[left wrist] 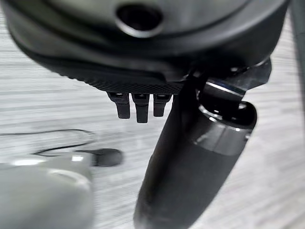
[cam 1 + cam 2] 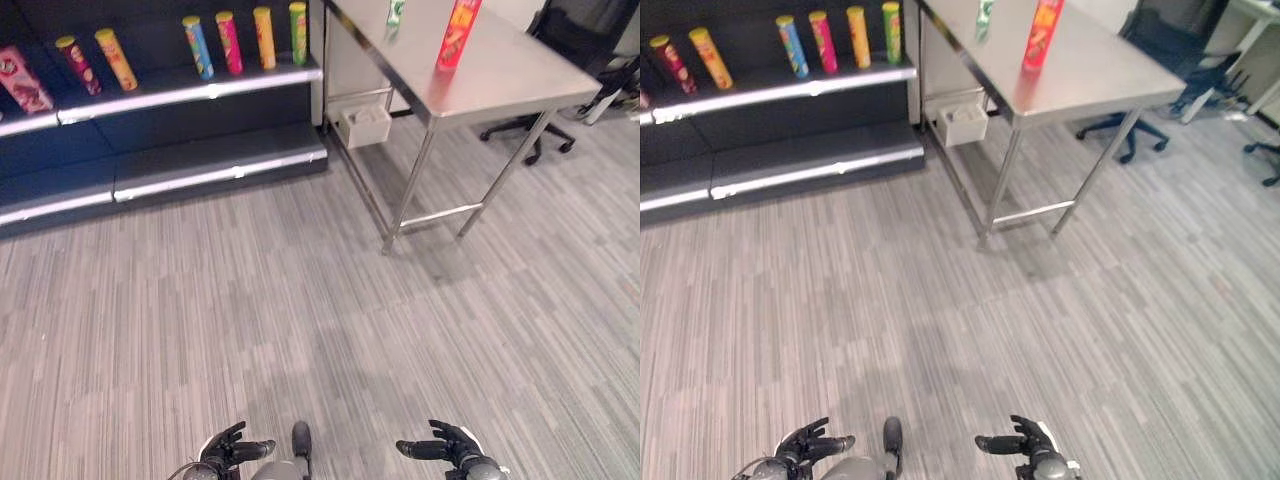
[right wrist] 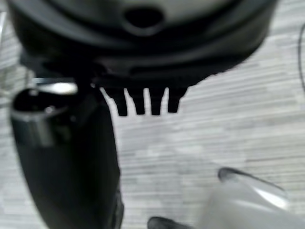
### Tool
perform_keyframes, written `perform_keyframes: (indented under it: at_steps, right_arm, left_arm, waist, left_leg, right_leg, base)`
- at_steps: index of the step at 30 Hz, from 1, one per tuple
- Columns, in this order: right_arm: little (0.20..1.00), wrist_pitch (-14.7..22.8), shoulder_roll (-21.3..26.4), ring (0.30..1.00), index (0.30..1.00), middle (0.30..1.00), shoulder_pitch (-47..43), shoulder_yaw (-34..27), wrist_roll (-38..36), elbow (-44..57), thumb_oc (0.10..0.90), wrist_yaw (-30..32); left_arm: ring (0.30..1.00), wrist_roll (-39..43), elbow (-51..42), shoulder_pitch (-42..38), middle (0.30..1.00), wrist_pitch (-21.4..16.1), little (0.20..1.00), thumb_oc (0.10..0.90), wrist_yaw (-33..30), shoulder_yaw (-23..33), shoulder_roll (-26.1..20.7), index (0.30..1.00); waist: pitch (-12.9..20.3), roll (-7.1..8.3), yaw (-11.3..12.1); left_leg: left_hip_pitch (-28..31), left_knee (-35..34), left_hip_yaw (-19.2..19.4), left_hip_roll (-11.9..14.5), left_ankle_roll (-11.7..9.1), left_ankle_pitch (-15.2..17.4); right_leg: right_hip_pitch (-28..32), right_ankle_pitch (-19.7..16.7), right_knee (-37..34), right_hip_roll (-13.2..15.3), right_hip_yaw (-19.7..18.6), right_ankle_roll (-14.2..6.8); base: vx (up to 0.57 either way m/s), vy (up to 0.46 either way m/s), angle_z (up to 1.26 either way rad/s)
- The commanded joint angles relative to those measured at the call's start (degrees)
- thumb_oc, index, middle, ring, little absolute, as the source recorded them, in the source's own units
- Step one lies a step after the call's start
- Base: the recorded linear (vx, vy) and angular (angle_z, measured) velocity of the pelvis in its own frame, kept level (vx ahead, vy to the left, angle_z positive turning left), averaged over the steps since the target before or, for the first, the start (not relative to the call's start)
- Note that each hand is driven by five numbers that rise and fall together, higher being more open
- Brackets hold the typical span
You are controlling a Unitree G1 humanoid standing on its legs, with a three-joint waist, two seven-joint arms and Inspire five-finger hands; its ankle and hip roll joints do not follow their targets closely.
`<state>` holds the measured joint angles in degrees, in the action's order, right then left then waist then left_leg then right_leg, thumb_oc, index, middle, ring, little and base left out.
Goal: Put the goods on the table back onto the shelves and tidy them up.
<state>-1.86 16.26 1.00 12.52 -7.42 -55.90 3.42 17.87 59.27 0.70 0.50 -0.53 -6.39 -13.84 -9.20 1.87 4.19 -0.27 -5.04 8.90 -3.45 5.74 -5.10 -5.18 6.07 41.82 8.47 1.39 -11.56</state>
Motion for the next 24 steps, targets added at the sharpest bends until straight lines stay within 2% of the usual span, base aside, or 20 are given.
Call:
perform_keyframes:
  at_steps: [1, 2, 3, 4, 6, 7, 8, 10, 12, 14, 19, 21, 22, 23, 24]
  right_arm:
    - [0.9, 1.2, 3.3, 0.9, 0.9, 0.9, -2.5, -2.5, 0.0, 2.6, 0.8, 1.2]
    - [0.9, 1.2, 3.2, 0.9, 0.9, 0.9, -2.4, -2.6, -0.1, 2.6, 0.8, 1.1]
    - [0.9, 1.2, 3.3, 0.9, 0.9, 0.9, -2.4, -2.6, -0.1, 2.6, 0.8, 1.1]
    - [0.9, 1.3, 3.6, 0.9, 0.9, 0.9, -2.2, -3.2, -0.4, 2.5, 0.8, 1.4]
    - [0.9, 1.1, 3.9, 0.9, 0.9, 0.9, -2.3, -3.3, -0.6, 2.0, 0.8, 1.6]
    - [0.9, 0.9, 3.8, 0.9, 0.9, 0.9, -2.3, -3.4, -0.6, 1.5, 0.8, 1.8]
    - [0.9, 0.8, 3.8, 0.9, 0.9, 0.9, -2.1, -3.7, -0.8, 0.9, 0.8, 1.9]
    - [0.9, 0.6, 3.5, 0.9, 0.9, 0.9, -1.8, -3.9, -0.6, -0.2, 0.8, 1.9]
    - [0.9, 0.6, 3.5, 0.9, 0.9, 0.9, -1.4, -3.9, -0.1, -0.6, 0.8, 1.8]
    - [0.9, 0.7, 3.8, 0.9, 0.9, 0.9, -0.7, -3.7, 0.0, -1.3, 0.8, 1.4]
    - [0.9, 1.2, 5.2, 0.9, 0.9, 0.9, 0.0, -3.6, -0.6, -1.3, 0.8, 1.2]
    - [0.9, 1.4, 5.8, 0.9, 0.9, 0.9, -0.4, -2.9, -0.9, -1.3, 0.8, 1.1]
    - [0.9, 1.4, 5.8, 0.9, 0.9, 0.9, -0.5, -2.9, -0.9, -1.3, 0.8, 1.1]
    - [0.9, 1.3, 6.2, 0.9, 0.9, 0.9, -0.6, -2.4, -0.6, -0.8, 0.8, 1.0]
    - [0.9, 1.3, 6.2, 0.9, 0.9, 0.9, -0.6, -2.4, -0.6, -0.8, 0.8, 1.0]
  left_arm:
    - [0.9, -2.0, -2.9, -0.8, 0.9, -0.9, 0.9, 0.8, -0.5, 0.2, -2.7, 0.9]
    - [0.9, -2.0, -3.0, -1.1, 0.9, -1.0, 0.9, 0.8, -0.6, 0.1, -2.8, 0.9]
    - [0.9, -2.0, -3.0, -1.1, 0.9, -1.0, 0.9, 0.8, -0.6, 0.1, -2.7, 0.9]
    - [0.9, -2.5, -3.2, -1.9, 0.9, -1.5, 0.9, 0.8, -0.7, -0.6, -3.0, 0.9]
    - [0.9, -3.1, -3.0, -2.5, 0.9, -1.6, 0.9, 0.8, -0.7, -1.2, -3.1, 0.9]
    - [0.9, -3.5, -2.5, -2.9, 0.9, -1.6, 0.9, 0.8, -0.7, -1.5, -3.0, 0.9]
    - [0.9, -4.3, -2.3, -3.7, 0.9, -1.7, 0.9, 0.8, -0.7, -1.7, -3.1, 0.9]
    - [0.9, -5.5, -1.8, -4.2, 0.9, -2.0, 0.9, 0.8, -0.4, -1.9, -2.9, 0.9]
    - [0.9, -6.2, -1.8, -4.3, 0.9, -2.3, 0.9, 0.8, -0.2, -2.0, -2.8, 0.9]
    - [0.9, -6.4, -1.7, -4.0, 0.9, -2.3, 0.9, 0.8, -0.2, -2.3, -2.2, 0.9]
    - [0.9, -5.2, -2.1, -3.4, 0.9, -2.3, 0.9, 0.8, -0.3, -2.7, -1.1, 0.9]
    - [0.9, -3.0, -3.6, -3.1, 0.9, -2.2, 0.9, 0.8, -0.6, -2.8, -0.7, 0.9]
    - [0.9, -3.0, -3.6, -3.1, 0.9, -2.2, 0.9, 0.8, -0.6, -2.8, -0.7, 0.9]
    - [0.9, -0.8, -5.3, -2.7, 0.9, -2.2, 0.9, 0.8, -0.9, -2.3, -0.6, 0.9]
    - [0.9, -0.8, -5.3, -2.7, 0.9, -2.2, 0.9, 0.8, -0.9, -2.3, -0.6, 0.9]
  waist:
    - [-3.5, -2.73, -0.7]
    - [-4.0, -2.48, -1.5]
    - [-3.9, -2.67, -1.5]
    - [-4.8, -3.2, -3.0]
    - [-5.1, -2.91, -4.2]
    - [-5.4, -2.43, -4.8]
    - [-5.6, -1.41, -6.3]
    - [-5.9, -0.78, -7.6]
    - [-6.1, -0.82, -8.1]
    - [-4.8, -0.2, -8.5]
    - [-3.0, -1.62, -8.9]
    - [-3.2, -1.94, -8.6]
    - [-3.2, -1.97, -8.6]
    - [-4.6, -1.63, -7.7]
    - [-4.4, -1.44, -7.9]
  left_leg:
    - [-2.7, 0.2, -1.0, 2.4, -3.1, 0.4]
    - [-1.3, 0.1, -1.4, 1.8, -3.2, 1.1]
    - [-1.4, 0.1, -1.5, 2.0, -3.3, 1.1]
    - [1.4, 0.0, -2.1, 2.1, -3.9, 3.3]
    - [2.6, 0.0, -2.3, 2.1, -4.6, 4.2]
    - [3.8, 0.0, -2.6, 1.8, -4.9, 5.1]
    - [6.0, 0.0, -3.7, 0.8, -5.3, 6.9]
    - [8.2, 0.0, -4.4, 0.6, -6.0, 8.6]
    - [10.4, 0.0, -4.9, 0.9, -6.6, 10.3]
    - [12.8, 0.0, -6.1, 0.8, -6.7, 12.5]
    - [15.3, 1.2, -7.3, 4.7, -8.5, 12.7]
    - [12.5, 10.3, -7.5, 6.3, -10.5, 10.2]
    - [12.4, 10.6, -7.5, 6.3, -10.5, 10.3]
    - [7.8, 22.1, -7.5, 6.8, -11.7, 7.2]
    - [7.5, 22.0, -7.6, 6.6, -11.6, 6.9]
  right_leg:
    - [2.1, -13.2, -5.7, 1.7, 4.5, 3.1]
    - [1.3, -11.0, -7.7, 3.1, 6.7, 3.5]
    - [1.4, -11.2, -8.0, 2.8, 6.8, 3.5]
    - [-1.5, -7.7, -15.5, 3.4, 11.2, 4.3]
    - [-1.7, -7.7, -25.1, 2.3, 12.8, 3.8]
    - [-2.3, -8.6, -30.3, 1.4, 12.7, 3.3]
    - [-4.5, -11.8, -38.9, -0.3, 11.2, 1.8]
    - [-7.0, -15.4, -44.7, -1.6, 10.0, 0.2]
    - [-7.8, -16.7, -46.5, -1.7, 11.3, -0.6]
    - [-6.2, -18.5, -46.8, -0.7, 12.4, 0.3]
    - [-2.6, -16.7, -46.6, -3.5, 11.7, 2.4]
    - [-0.3, -13.7, -45.9, -5.0, 11.8, 4.5]
    - [-0.3, -13.7, -45.8, -5.0, 11.9, 4.5]
    - [2.2, -11.4, -45.3, -5.7, 11.9, 6.2]
    - [1.9, -11.4, -45.2, -5.4, 12.0, 6.1]
  base:
    - [0.25, 0.143, 0.49]
    - [0.18, 0.07, 0.46]
    - [0.33, 0.011, 0.29]
    - [0.32, -0.037, 0.3]
    - [0.35, -0.082, 0.19]
    - [0.42, -0.14, 0.19]
    - [0.45, -0.147, 0.21]
    - [0.39, -0.12, 0.39]
    - [0.37, -0.139, 0.73]
    - [0.43, -0.21, 0.25]
    - [0.32, -0.235, 0.44]
    - [0.24, -0.26, -0.2]
    - [0.16, -0.261, -0.21]
    - [0.09, -0.176, -0.1]
    - [0.13, -0.372, 0.04]
